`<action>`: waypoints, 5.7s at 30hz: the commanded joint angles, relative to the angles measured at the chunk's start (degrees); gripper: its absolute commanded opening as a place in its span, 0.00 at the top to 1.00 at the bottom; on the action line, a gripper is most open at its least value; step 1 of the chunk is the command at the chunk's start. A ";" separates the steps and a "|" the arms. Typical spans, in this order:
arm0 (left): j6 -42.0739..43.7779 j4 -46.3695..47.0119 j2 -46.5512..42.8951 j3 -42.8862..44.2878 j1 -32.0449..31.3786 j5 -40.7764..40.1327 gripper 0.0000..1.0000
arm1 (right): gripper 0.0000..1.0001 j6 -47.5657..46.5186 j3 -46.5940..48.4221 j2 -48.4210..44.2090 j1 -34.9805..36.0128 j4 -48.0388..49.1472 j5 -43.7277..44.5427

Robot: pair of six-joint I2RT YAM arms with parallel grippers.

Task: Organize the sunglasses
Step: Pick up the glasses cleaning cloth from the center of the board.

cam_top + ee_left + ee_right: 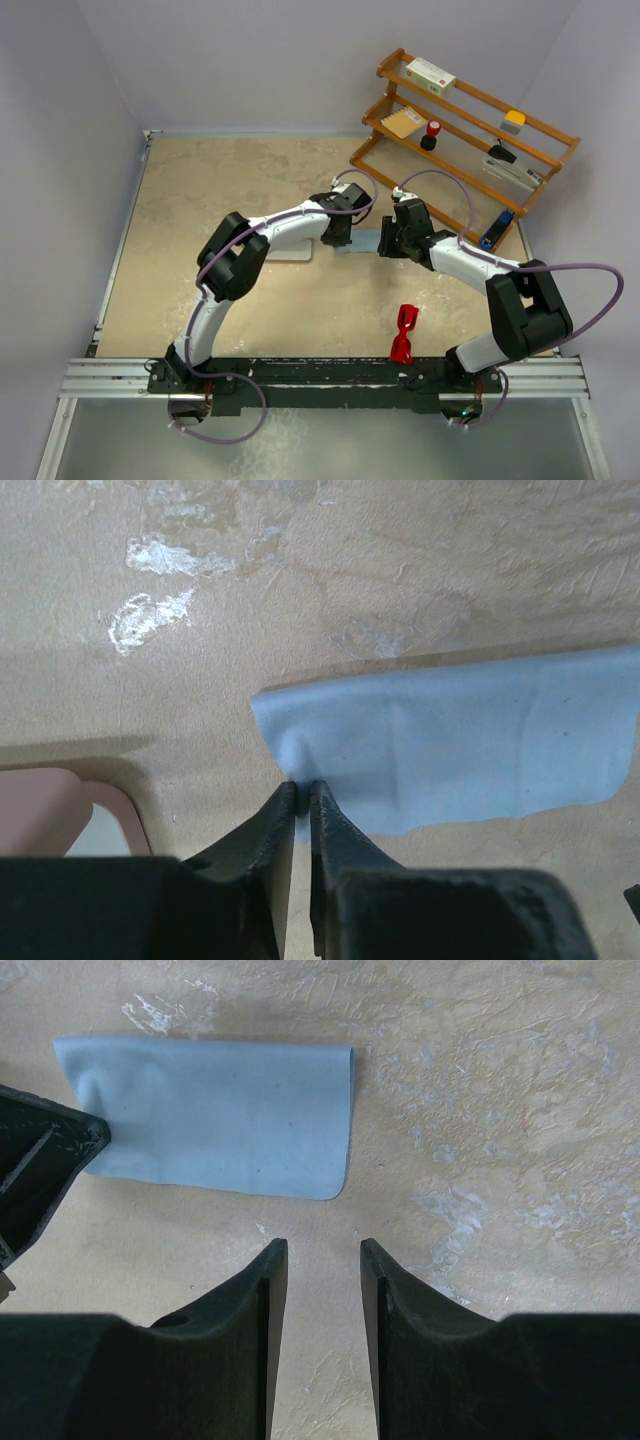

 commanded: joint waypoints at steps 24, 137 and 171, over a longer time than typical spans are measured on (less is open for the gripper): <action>-1.07 6.42 -3.67 -7.59 -0.09 0.89 1.00 | 0.62 0.01 4.32 2.09 -0.33 -1.12 1.91; 2.74 5.25 -3.52 -1.68 0.70 1.16 1.00 | 1.00 -2.88 17.39 10.96 2.71 -10.09 6.47; 2.49 3.68 -13.58 -6.61 0.52 -0.81 1.00 | 1.00 0.01 18.86 5.45 8.65 -12.70 7.17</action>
